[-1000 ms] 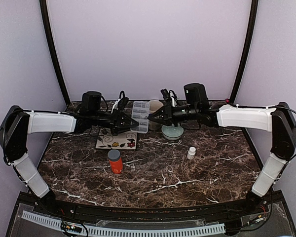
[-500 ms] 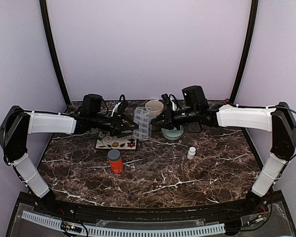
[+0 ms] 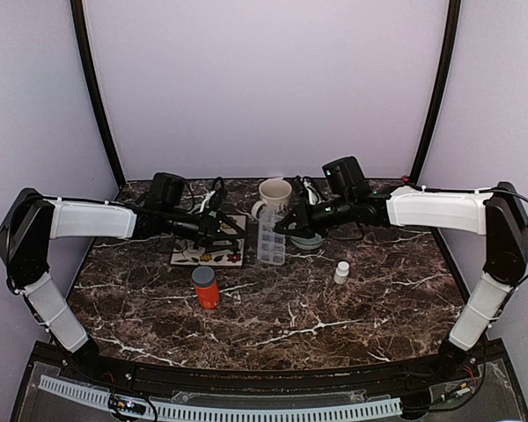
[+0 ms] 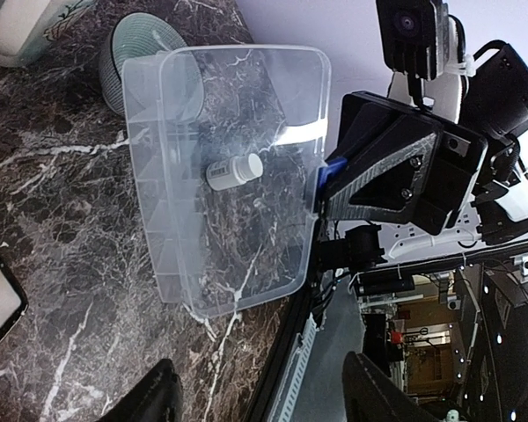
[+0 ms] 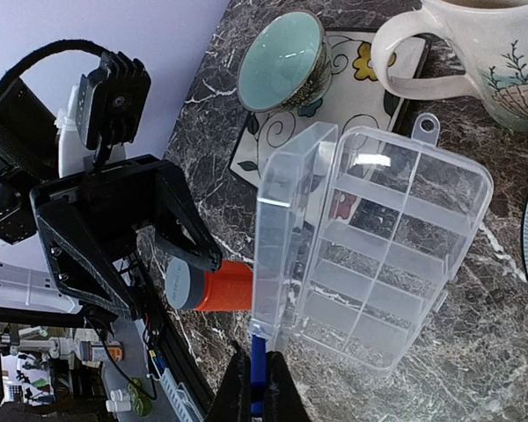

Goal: Sort the pills into containers
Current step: Open the lid of the pill container.

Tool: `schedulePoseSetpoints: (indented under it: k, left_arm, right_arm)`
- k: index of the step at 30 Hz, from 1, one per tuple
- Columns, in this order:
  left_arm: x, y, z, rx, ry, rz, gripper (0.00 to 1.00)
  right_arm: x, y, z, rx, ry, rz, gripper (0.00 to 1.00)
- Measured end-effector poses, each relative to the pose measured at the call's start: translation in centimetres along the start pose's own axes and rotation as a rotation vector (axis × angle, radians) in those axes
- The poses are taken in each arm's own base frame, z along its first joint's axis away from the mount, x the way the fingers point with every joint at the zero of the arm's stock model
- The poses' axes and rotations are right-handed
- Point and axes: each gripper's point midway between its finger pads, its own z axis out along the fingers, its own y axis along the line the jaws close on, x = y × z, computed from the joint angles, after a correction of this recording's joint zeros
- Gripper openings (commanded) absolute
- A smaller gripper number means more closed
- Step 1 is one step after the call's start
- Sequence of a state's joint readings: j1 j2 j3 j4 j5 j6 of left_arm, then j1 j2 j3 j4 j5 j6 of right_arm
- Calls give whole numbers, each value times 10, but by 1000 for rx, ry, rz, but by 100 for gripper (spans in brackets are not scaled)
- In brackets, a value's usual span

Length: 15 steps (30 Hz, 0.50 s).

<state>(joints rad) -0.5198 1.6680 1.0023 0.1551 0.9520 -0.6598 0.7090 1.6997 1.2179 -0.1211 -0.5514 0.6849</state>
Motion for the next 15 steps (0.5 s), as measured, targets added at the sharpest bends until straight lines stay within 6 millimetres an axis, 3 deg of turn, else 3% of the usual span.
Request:
schedulePoseSetpoints:
  k: [8, 15]
  left_arm:
    - [6, 17, -1, -82, 4, -22, 65]
    - [7, 25, -1, -126, -1, -30, 65]
  right_arm:
    - [13, -14, 0, 92, 41, -9, 0]
    - [15, -13, 5, 177, 80, -40, 0]
